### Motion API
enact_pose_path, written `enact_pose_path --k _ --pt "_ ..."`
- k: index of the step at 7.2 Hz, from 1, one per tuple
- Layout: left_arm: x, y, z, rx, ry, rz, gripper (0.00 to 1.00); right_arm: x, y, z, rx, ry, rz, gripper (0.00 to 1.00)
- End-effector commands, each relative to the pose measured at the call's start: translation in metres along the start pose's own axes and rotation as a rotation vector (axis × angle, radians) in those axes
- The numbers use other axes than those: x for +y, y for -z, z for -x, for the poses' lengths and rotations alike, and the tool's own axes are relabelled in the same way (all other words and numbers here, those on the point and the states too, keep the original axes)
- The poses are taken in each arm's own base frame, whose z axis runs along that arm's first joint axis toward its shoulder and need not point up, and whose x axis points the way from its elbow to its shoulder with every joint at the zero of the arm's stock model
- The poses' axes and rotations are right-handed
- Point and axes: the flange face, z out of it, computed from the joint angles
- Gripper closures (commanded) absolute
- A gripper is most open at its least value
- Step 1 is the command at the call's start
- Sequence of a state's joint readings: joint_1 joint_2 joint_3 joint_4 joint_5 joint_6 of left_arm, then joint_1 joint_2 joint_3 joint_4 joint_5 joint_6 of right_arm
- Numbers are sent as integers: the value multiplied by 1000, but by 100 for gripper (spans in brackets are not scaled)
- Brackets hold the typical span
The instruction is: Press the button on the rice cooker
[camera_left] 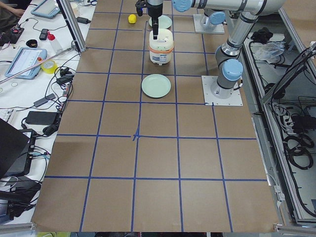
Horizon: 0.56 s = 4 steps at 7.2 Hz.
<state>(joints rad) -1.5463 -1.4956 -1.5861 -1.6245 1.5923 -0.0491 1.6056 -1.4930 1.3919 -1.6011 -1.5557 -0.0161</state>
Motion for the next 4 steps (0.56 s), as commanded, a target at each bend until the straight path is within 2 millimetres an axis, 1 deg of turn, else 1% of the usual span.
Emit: enact_pose_path --k 1,2,3,4 --pt "0 0 0 0 2 0 0 4 -11 23 -56 -105 25 14" --pt "0 0 0 0 0 0 0 15 -20 52 -55 -105 52 20" --pt "0 0 0 0 2 0 0 30 -37 81 -44 -161 80 33" --pt "0 0 0 0 2 0 0 39 -50 92 -53 -201 113 55"
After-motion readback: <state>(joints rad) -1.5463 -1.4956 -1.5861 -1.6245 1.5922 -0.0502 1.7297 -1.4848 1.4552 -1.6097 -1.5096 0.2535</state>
